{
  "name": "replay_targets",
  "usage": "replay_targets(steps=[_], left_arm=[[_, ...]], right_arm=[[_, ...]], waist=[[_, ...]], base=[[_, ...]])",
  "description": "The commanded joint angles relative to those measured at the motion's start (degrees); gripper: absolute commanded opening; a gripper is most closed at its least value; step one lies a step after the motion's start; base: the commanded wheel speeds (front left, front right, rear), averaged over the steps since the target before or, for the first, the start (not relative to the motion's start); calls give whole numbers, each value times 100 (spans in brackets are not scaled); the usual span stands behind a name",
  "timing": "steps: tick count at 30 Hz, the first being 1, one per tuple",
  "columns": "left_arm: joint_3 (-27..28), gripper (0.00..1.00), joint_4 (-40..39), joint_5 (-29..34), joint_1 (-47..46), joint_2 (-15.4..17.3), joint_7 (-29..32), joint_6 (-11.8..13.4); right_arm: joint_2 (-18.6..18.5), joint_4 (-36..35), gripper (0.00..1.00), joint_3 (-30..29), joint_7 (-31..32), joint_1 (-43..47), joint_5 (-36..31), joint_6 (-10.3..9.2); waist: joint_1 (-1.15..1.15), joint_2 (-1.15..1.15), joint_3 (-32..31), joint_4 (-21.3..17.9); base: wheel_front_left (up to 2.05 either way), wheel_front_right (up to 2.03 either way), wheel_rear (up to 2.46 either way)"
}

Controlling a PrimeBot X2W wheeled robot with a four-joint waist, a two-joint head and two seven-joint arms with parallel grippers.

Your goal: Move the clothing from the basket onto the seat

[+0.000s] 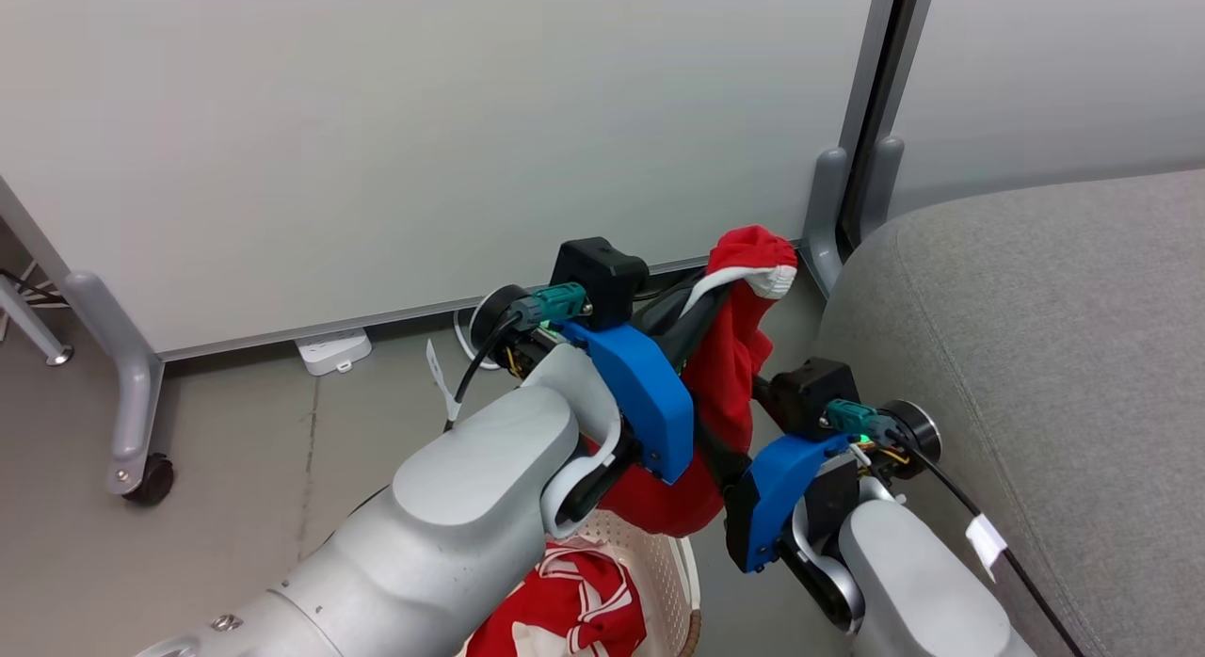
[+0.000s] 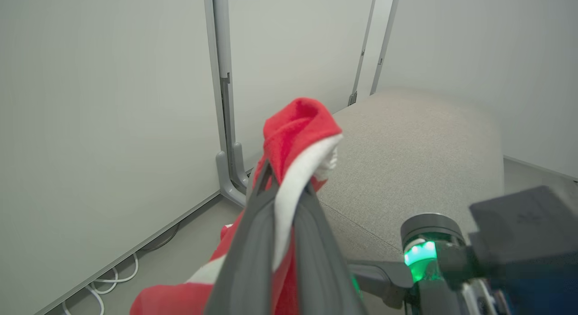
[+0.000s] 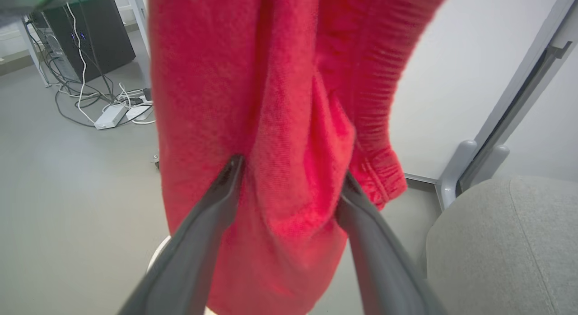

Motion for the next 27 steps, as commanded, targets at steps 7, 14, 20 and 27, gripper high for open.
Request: replay_targets(steps=[7, 14, 20, 27], left_arm=[[-170, 0, 40, -161, -153, 14, -102, 40], [-317, 0, 142, -305, -168, 14, -170, 47], [-377, 0, 196, -461, -179, 15, -223, 53], [-467, 31, 239, -556, -180, 14, -307, 53]], right_arm=[[-14, 417, 0, 172, -237, -288, 147, -2], [-14, 603, 0, 243, -427, -335, 263, -2], [-13, 674, 0, 325, -506, -363, 354, -2], [-14, 714, 0, 401, -541, -384, 406, -2]], waist=[[0, 0, -50, 11], [0, 0, -92, -14], [0, 0, -91, -47], [0, 0, -66, -56]], base=[[0, 0, 0], [0, 0, 0], [0, 0, 0], [0, 0, 0]])
